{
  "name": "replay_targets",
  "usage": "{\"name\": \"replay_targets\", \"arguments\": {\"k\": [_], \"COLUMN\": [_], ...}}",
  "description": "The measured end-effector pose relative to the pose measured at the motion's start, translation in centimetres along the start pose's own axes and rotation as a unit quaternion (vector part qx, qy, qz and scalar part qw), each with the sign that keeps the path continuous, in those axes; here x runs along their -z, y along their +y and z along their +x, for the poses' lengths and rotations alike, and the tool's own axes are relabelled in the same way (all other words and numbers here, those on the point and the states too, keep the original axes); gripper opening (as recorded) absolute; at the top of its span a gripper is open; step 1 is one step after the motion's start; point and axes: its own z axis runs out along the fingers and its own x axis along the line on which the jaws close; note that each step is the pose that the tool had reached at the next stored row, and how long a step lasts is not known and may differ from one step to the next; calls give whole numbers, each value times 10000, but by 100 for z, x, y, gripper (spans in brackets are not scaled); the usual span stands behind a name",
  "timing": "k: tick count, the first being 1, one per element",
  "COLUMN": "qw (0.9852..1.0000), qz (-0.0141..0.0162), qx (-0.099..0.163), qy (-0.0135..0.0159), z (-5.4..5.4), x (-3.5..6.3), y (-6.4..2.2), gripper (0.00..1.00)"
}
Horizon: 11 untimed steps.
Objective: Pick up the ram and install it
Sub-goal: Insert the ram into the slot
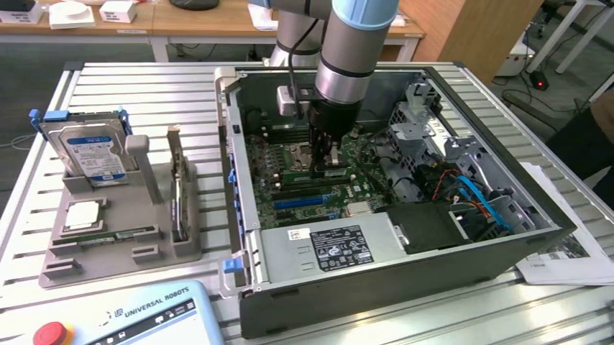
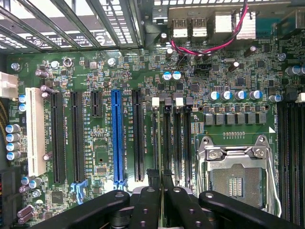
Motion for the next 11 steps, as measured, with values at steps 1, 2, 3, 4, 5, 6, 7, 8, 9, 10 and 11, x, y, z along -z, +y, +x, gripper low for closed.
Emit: {"name": "replay_targets", "arguments": {"k": [1,2,3,4,5,6,7,8,9,10,11], "qw": [10000,10000,10000,10000,10000,10000,10000,10000,10000,10000,10000], "qz": [0,0,0,0,0,0,1,3,1,0,0], "qx": [0,0,0,0,0,0,0,1,1,1,1], "qy": [0,0,0,0,0,0,0,-1,-1,-1,-1], "z": [0,0,0,0,0,0,0,0,0,0,0], "x": [0,0,0,0,0,0,0,-1,-1,0,0], "y": [0,0,0,0,0,0,0,-1,-1,-1,-1], "gripper": [13,13,13,13,13,13,13,14,14,20,20]}}
